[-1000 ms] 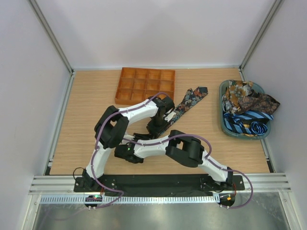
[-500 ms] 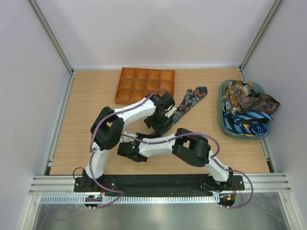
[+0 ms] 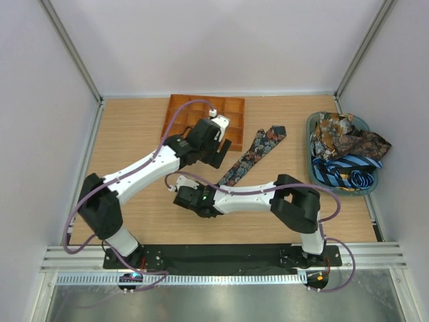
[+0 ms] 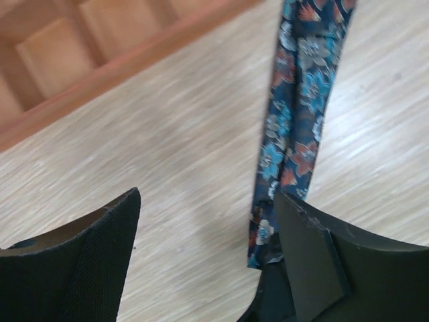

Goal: Roll the ties
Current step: Roll the tie

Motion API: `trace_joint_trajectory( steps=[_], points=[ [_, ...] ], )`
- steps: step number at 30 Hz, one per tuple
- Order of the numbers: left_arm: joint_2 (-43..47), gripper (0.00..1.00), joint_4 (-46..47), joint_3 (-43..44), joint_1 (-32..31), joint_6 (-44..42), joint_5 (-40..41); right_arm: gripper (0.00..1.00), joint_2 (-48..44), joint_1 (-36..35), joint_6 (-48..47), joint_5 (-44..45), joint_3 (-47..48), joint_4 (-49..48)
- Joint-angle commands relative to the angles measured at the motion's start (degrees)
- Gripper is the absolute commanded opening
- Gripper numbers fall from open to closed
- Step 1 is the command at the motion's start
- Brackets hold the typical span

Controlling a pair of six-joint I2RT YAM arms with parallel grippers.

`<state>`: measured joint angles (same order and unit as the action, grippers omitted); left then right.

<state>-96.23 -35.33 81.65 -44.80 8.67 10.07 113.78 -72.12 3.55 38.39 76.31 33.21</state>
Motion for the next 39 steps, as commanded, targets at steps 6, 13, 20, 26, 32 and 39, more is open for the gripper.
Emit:
trace_joint_trajectory(
  steps=[6,13,20,26,32,39],
  points=[
    [18.7,1.0,20.4,-16.3,2.3,6.8,14.3,0.28,-12.0,6.0,3.0,-21.0,-8.2,-11.9],
    [27.7,1.0,25.1,-26.5,7.7,14.6,20.1,0.28,-17.5,12.5,4.4,-32.6,-16.9,-19.5],
    [33.3,1.0,27.9,-33.7,10.1,22.3,22.3,0.28,-19.3,20.2,7.0,-46.1,-20.9,-25.2],
    [34.0,1.0,42.5,-42.8,10.1,9.3,4.4,0.28,-16.7,27.5,10.0,-61.1,-22.1,-28.5],
    [28.1,1.0,43.6,-42.9,10.0,4.1,-10.0,0.27,-13.4,34.7,12.8,-74.2,-24.2,-34.9],
    [21.1,1.0,44.0,-42.8,7.9,-0.7,-21.0,0.27,-9.7,40.8,17.4,-80.0,-26.1,-40.3]
  ],
)
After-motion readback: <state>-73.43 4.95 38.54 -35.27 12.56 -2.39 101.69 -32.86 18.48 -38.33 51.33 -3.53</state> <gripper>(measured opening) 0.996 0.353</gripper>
